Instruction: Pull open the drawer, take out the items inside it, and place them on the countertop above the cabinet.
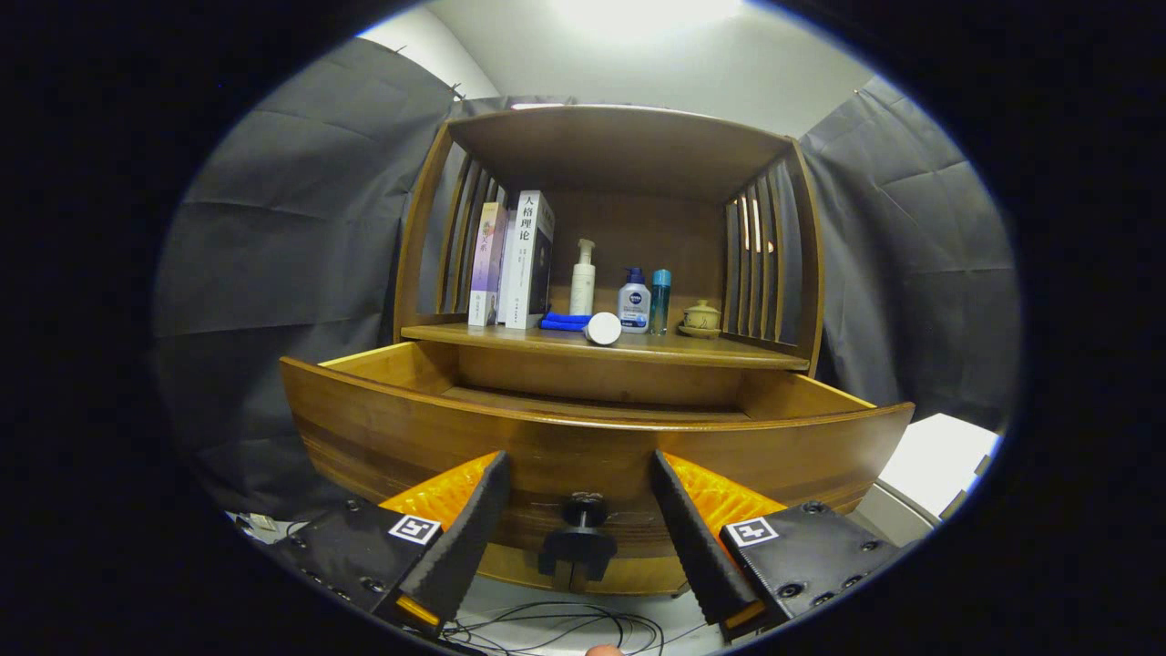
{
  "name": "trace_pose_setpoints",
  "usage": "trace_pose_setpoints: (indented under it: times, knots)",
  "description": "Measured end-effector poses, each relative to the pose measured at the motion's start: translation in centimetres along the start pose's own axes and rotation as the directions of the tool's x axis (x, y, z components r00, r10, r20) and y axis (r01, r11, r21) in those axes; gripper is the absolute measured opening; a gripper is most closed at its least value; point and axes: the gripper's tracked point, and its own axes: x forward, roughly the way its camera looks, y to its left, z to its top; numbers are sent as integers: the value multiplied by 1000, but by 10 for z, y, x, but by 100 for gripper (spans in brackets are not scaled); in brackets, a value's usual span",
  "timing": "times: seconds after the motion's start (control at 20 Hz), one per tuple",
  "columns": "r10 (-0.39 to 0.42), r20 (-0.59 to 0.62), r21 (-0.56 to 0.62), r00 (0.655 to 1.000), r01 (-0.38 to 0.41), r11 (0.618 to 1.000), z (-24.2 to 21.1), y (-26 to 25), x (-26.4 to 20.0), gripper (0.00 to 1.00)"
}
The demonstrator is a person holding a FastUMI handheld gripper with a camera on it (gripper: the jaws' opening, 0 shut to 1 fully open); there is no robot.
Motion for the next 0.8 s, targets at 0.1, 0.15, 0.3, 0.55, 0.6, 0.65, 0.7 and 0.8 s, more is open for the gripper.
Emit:
trace_pose_setpoints:
  times: [0.1, 0.15, 0.3, 0.55, 0.6, 0.65, 0.7, 0.8]
  knots:
    - [-8, -7, 22, 1000, 9, 1000, 3, 0, 9, 98]
    - [-12, -11, 29, 1000, 13, 1000, 4, 0, 13, 98]
    - [-31, -6, 46, 1000, 31, 998, 11, -1, 27, 98]
    - [-49, -17, 52, 999, 50, 997, 11, 2, 45, 98]
    - [-49, -20, 52, 999, 50, 997, 12, 1, 49, 98]
    - [-49, -21, 54, 999, 50, 997, 12, 2, 53, 98]
    - [-49, -23, 56, 999, 50, 997, 12, 2, 56, 98]
    - [-50, -30, 54, 998, 51, 997, 13, 1, 64, 98]
